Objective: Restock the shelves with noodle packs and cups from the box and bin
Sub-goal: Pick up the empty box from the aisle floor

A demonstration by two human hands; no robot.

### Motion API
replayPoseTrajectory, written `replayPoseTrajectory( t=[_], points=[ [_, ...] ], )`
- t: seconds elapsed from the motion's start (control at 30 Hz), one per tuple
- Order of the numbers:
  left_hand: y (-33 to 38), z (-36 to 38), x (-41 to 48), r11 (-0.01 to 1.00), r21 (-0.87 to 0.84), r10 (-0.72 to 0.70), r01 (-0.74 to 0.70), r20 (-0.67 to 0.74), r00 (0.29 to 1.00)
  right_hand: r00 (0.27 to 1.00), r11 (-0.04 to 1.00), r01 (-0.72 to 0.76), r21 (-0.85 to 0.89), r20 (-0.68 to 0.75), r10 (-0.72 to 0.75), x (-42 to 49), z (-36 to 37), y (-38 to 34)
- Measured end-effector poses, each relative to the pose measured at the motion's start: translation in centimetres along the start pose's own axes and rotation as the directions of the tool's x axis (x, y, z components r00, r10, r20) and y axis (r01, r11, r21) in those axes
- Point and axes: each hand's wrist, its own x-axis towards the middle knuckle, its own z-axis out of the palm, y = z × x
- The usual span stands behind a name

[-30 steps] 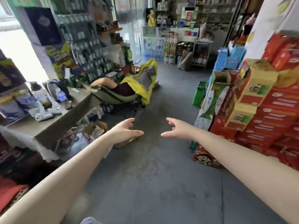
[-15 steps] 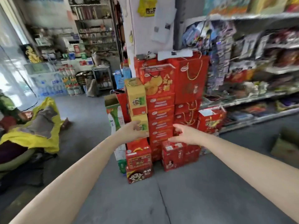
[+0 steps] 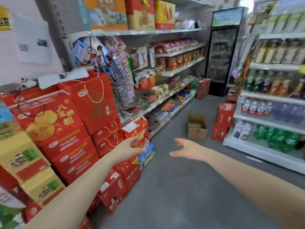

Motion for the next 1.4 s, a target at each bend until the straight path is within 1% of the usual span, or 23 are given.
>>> replayPoseTrajectory(
  t=[0.17,0.3,0.4,0.53,0.63,0.7,0.83,0.97,1.1,1.2,1.3,1.4],
  points=[
    [3.0,1.2,9.9,0.988,0.064,0.129,-0.137,0.114,0.985,0.991,0.996,-0.087,-0.010,-0.099,0.086,3.8,-3.8,2.4],
    [5.4,0.1,18.1,0.978,0.043,0.190,-0.203,0.199,0.961,0.970,0.986,-0.163,0.044,-0.174,0.168,8.2,-7.0,3.1],
    [7.2,-1.4,23.9,0.969,0.065,0.214,-0.237,0.249,0.944,0.942,0.977,-0.192,0.091,-0.261,0.210,11.6,-9.4,3.1],
    [9.4,-2.5,31.5,0.955,0.099,0.234,-0.279,0.327,0.916,0.904,0.960,-0.220,0.174,-0.332,0.268,15.4,-11.8,3.5],
    [11.3,-1.5,36.7,0.946,0.109,0.240,-0.304,0.393,0.888,0.875,0.941,-0.242,0.236,-0.366,0.317,17.7,-13.3,5.2],
    [12.7,-0.2,40.1,0.938,0.104,0.260,-0.331,0.419,0.870,0.857,0.935,-0.264,0.235,-0.388,0.339,19.3,-14.7,7.0],
    [15.8,3.0,47.1,0.932,0.096,0.272,-0.351,0.457,0.847,0.839,0.916,-0.296,0.272,-0.384,0.385,23.6,-19.2,11.3],
    [18.8,6.3,54.5,0.928,0.074,0.302,-0.365,0.424,0.854,0.834,0.916,-0.306,0.258,-0.392,0.389,29.0,-25.3,16.1],
    [22.0,7.9,61.2,0.945,0.064,0.267,-0.321,0.418,0.868,0.847,0.925,-0.310,0.220,-0.378,0.374,34.2,-32.6,19.6],
    [24.2,8.4,65.9,0.956,0.040,0.251,-0.290,0.400,0.881,0.855,0.924,-0.300,0.236,-0.363,0.371,38.2,-37.4,21.6],
    [25.2,9.1,70.7,0.968,0.036,0.215,-0.249,0.399,0.891,0.873,0.923,-0.299,0.240,-0.322,0.366,42.4,-40.5,23.6],
    [25.6,10.3,76.1,0.980,0.033,0.167,-0.196,0.395,0.903,0.883,0.911,-0.295,0.289,-0.282,0.375,46.8,-42.8,26.0]
  ],
)
